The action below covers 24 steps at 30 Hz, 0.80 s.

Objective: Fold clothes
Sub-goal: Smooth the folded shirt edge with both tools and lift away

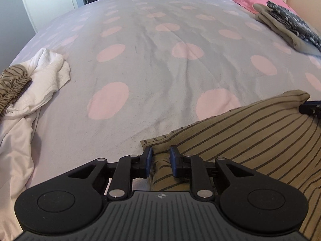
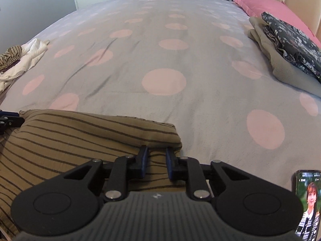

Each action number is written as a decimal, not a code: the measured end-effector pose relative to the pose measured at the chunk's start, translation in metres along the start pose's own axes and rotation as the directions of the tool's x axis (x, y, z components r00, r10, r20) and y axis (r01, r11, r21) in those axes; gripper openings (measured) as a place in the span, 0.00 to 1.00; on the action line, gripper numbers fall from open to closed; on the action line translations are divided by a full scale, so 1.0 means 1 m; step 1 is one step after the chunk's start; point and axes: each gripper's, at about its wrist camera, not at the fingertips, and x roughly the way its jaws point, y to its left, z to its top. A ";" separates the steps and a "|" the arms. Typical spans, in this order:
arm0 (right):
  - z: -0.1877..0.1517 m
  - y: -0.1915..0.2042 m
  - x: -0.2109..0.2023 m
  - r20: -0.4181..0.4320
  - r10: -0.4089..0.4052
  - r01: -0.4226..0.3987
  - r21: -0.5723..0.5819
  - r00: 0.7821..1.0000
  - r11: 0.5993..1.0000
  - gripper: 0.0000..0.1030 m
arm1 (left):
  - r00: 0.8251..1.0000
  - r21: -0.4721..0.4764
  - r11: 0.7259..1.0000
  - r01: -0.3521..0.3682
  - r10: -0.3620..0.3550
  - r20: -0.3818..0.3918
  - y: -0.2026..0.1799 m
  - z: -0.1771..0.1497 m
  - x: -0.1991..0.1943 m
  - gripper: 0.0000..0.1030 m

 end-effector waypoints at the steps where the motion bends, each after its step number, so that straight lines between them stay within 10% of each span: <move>1: 0.000 -0.001 0.000 -0.002 0.004 -0.004 0.001 1.000 1.000 0.20 | 1.000 0.006 1.000 -0.003 0.003 0.001 -0.001 0.000 0.000 0.18; 12: -0.011 0.021 -0.050 0.161 -0.062 0.084 -0.132 0.985 0.988 0.32 | 0.988 0.072 0.997 -0.041 0.029 0.152 -0.024 -0.008 -0.055 0.18; 24: -0.053 0.072 -0.100 0.154 0.076 -0.056 -0.130 0.985 0.990 0.31 | 0.970 0.167 0.983 0.077 -0.113 0.217 -0.108 -0.049 -0.112 0.18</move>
